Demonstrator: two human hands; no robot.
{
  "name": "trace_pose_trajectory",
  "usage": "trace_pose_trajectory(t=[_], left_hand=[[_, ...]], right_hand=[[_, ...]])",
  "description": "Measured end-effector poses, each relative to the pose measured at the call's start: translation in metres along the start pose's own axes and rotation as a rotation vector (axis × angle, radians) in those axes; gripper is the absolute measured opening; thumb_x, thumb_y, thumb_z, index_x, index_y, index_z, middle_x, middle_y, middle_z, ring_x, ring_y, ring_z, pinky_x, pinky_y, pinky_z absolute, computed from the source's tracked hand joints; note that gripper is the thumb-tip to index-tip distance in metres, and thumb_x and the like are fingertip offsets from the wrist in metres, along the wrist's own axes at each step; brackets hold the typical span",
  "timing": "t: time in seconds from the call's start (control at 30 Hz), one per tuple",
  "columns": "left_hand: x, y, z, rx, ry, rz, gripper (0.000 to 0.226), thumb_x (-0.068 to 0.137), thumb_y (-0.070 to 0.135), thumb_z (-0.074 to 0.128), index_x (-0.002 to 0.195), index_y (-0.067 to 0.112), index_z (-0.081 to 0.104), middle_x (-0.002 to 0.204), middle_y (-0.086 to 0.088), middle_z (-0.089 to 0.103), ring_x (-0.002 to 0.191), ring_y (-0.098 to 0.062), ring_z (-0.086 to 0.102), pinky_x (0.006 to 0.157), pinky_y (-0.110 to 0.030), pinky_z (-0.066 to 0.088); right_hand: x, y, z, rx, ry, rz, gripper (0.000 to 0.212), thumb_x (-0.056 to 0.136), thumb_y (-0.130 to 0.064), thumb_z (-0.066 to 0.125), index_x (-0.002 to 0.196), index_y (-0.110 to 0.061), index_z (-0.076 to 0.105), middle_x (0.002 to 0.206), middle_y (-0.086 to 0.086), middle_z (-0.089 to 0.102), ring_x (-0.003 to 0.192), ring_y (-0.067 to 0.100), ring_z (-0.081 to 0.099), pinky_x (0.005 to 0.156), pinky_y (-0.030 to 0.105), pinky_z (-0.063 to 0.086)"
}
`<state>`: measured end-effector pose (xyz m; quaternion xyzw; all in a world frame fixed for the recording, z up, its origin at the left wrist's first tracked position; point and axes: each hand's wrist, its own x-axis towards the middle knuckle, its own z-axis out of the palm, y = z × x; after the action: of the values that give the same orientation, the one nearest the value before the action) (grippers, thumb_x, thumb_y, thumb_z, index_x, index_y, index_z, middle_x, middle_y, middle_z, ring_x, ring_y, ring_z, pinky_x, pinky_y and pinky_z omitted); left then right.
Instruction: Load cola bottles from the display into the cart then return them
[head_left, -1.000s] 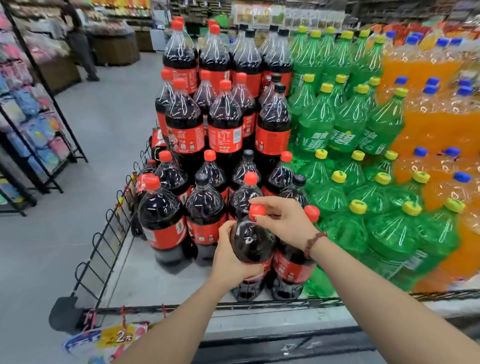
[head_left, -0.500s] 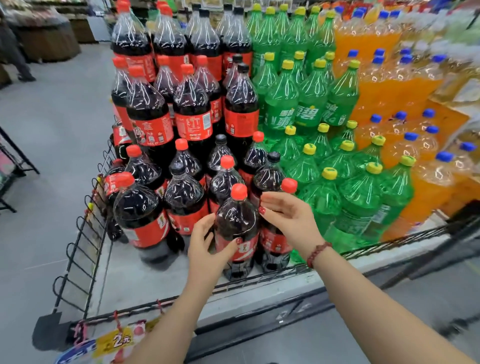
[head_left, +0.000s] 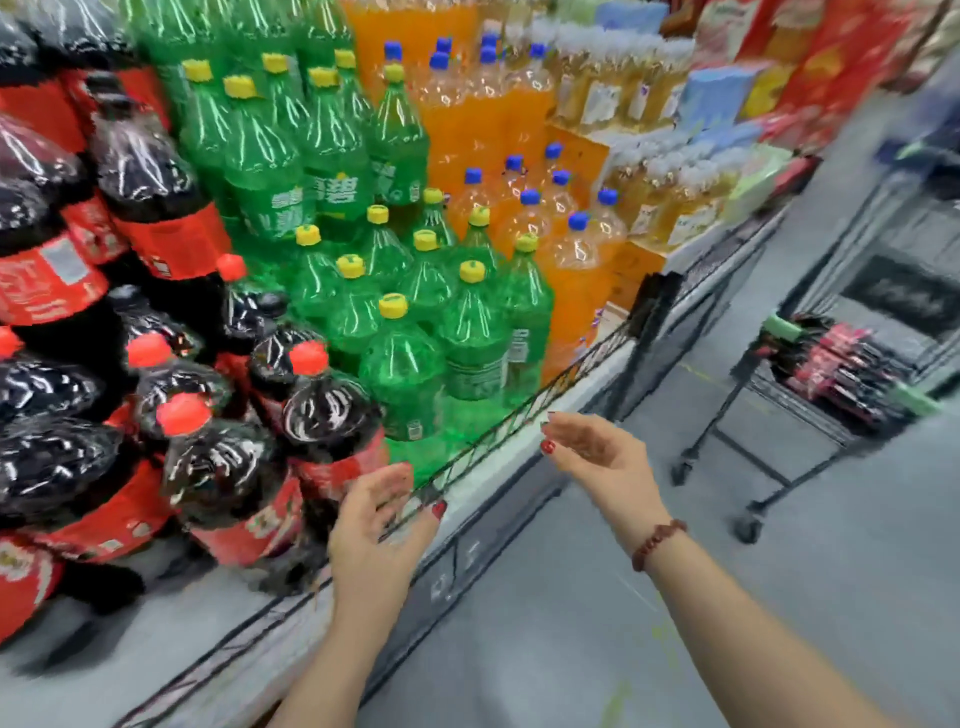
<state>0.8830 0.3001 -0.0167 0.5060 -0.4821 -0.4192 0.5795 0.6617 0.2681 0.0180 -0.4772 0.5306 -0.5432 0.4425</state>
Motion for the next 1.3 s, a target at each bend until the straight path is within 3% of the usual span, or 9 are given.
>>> trace_pose_trajectory(t=[0.1, 0.23, 0.43, 0.53, 0.63, 0.83, 0.9, 1.03, 1.3], left_hand=[[0.005, 0.0, 0.055, 0.0, -0.131, 0.002, 0.048, 0.058, 0.039, 0.076, 0.102, 0.024, 0.064, 0.106, 0.001, 0.069, 0.102, -0.01, 0.065, 0.094, -0.023, 0.049], [0.003, 0.002, 0.14, 0.01, -0.269, 0.019, 0.046, 0.061, 0.036, 0.077, 0.103, 0.021, 0.064, 0.109, 0.001, 0.069, 0.105, -0.012, 0.064, 0.098, -0.024, 0.048], [-0.017, -0.004, 0.286, 0.005, -0.433, -0.015, 0.039, 0.074, 0.001, 0.081, 0.101, 0.023, 0.064, 0.109, 0.003, 0.069, 0.11, -0.014, 0.063, 0.102, -0.027, 0.047], [-0.027, -0.001, 0.362, 0.014, -0.506, -0.012, 0.041, 0.071, 0.008, 0.084, 0.102, 0.028, 0.065, 0.106, 0.007, 0.071, 0.107, -0.01, 0.064, 0.097, -0.021, 0.049], [-0.039, 0.006, 0.429, -0.031, -0.58, -0.029, 0.042, 0.074, 0.0, 0.08, 0.108, 0.019, 0.064, 0.112, 0.001, 0.07, 0.108, -0.008, 0.064, 0.098, -0.022, 0.048], [-0.042, 0.008, 0.529, -0.072, -0.672, -0.075, 0.041, 0.077, -0.007, 0.074, 0.106, 0.018, 0.062, 0.114, -0.003, 0.068, 0.107, -0.006, 0.065, 0.099, -0.019, 0.048], [-0.033, 0.004, 0.562, -0.074, -0.693, -0.086, 0.04, 0.077, -0.009, 0.072, 0.104, 0.019, 0.062, 0.114, -0.006, 0.067, 0.105, -0.006, 0.065, 0.097, -0.018, 0.049], [-0.006, -0.01, 0.628, -0.098, -0.72, -0.116, 0.038, 0.08, -0.007, 0.071, 0.106, 0.018, 0.061, 0.114, -0.002, 0.067, 0.105, -0.004, 0.064, 0.095, -0.015, 0.049], [0.086, -0.041, 0.785, -0.123, -0.692, -0.191, 0.037, 0.081, -0.01, 0.068, 0.111, 0.01, 0.058, 0.112, -0.006, 0.065, 0.101, -0.009, 0.063, 0.102, -0.03, 0.045]], right_hand=[[-0.007, 0.002, -0.052, -0.02, 0.108, 0.002, 0.025, 0.082, 0.004, 0.068, 0.099, -0.014, 0.069, 0.093, 0.0, 0.071, 0.082, 0.005, 0.066, 0.073, 0.016, 0.053], [-0.016, 0.01, -0.129, -0.006, 0.242, 0.023, 0.022, 0.081, 0.006, 0.068, 0.101, -0.004, 0.067, 0.092, 0.005, 0.07, 0.075, 0.001, 0.064, 0.067, 0.014, 0.052], [-0.026, 0.017, -0.269, -0.006, 0.419, 0.033, 0.022, 0.081, 0.003, 0.069, 0.103, -0.002, 0.068, 0.093, 0.007, 0.07, 0.075, -0.001, 0.064, 0.068, 0.015, 0.052], [-0.03, 0.018, -0.338, -0.019, 0.515, 0.024, 0.022, 0.081, 0.003, 0.069, 0.103, 0.0, 0.067, 0.091, 0.005, 0.069, 0.071, -0.005, 0.062, 0.064, 0.012, 0.049], [-0.032, 0.019, -0.396, -0.009, 0.589, 0.019, 0.022, 0.08, 0.003, 0.07, 0.1, -0.005, 0.068, 0.09, 0.004, 0.069, 0.071, -0.003, 0.063, 0.065, 0.013, 0.05], [-0.025, 0.03, -0.481, 0.066, 0.73, 0.043, 0.024, 0.081, 0.002, 0.069, 0.103, -0.007, 0.068, 0.099, 0.009, 0.072, 0.085, 0.008, 0.066, 0.068, 0.017, 0.054], [-0.015, 0.035, -0.505, 0.079, 0.764, 0.048, 0.024, 0.082, 0.003, 0.069, 0.104, -0.007, 0.068, 0.099, 0.009, 0.071, 0.08, 0.003, 0.066, 0.064, 0.017, 0.053], [0.022, 0.047, -0.554, 0.053, 0.806, 0.059, 0.025, 0.081, 0.003, 0.069, 0.102, -0.009, 0.068, 0.098, 0.007, 0.072, 0.08, -0.001, 0.066, 0.073, 0.015, 0.052], [0.149, 0.054, -0.658, -0.019, 0.8, 0.103, 0.025, 0.081, 0.004, 0.069, 0.103, -0.008, 0.067, 0.096, 0.005, 0.071, 0.077, -0.003, 0.065, 0.07, 0.014, 0.051]])
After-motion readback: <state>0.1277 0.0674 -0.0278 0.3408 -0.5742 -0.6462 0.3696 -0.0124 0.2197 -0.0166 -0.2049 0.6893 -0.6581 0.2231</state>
